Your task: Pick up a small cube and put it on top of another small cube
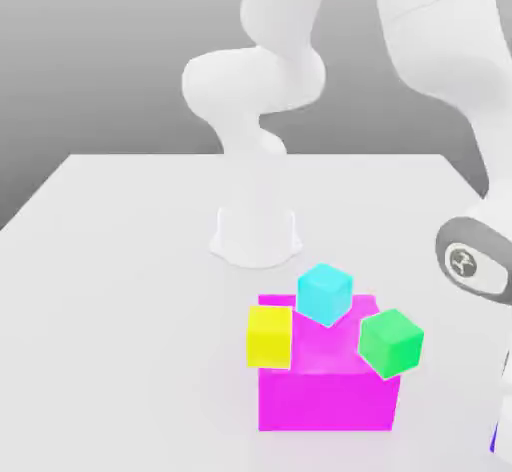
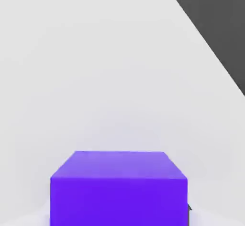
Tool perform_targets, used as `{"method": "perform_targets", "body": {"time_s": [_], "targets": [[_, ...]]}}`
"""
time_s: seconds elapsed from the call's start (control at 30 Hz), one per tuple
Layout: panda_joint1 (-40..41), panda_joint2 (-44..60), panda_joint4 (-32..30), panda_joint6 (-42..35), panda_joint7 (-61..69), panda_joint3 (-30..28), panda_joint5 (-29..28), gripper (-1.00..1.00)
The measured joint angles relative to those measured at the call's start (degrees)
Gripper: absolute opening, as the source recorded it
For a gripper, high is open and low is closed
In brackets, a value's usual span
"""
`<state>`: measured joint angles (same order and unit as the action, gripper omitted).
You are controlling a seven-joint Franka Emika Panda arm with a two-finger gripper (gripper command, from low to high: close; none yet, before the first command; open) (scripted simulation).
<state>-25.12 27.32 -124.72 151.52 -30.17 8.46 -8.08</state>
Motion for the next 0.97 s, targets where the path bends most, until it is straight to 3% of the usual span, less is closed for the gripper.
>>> {"method": "perform_targets", "body": {"time_s": [0.37, 0.7, 0.83, 0.87, 0.97], "targets": [[10.11, -22.95, -12.93, -9.54, 3.44, -4.86, 7.27, -1.00], [19.73, -43.32, -25.85, -16.98, 2.15, -10.12, 7.67, -1.00], [20.48, -39.40, -29.02, -9.89, 2.02, -10.75, 7.64, -1.00], [20.49, -37.69, -29.68, -7.52, 2.02, -10.80, 7.64, 1.00], [20.49, -37.69, -29.68, -7.52, 2.02, -10.80, 7.64, 1.00]]}}
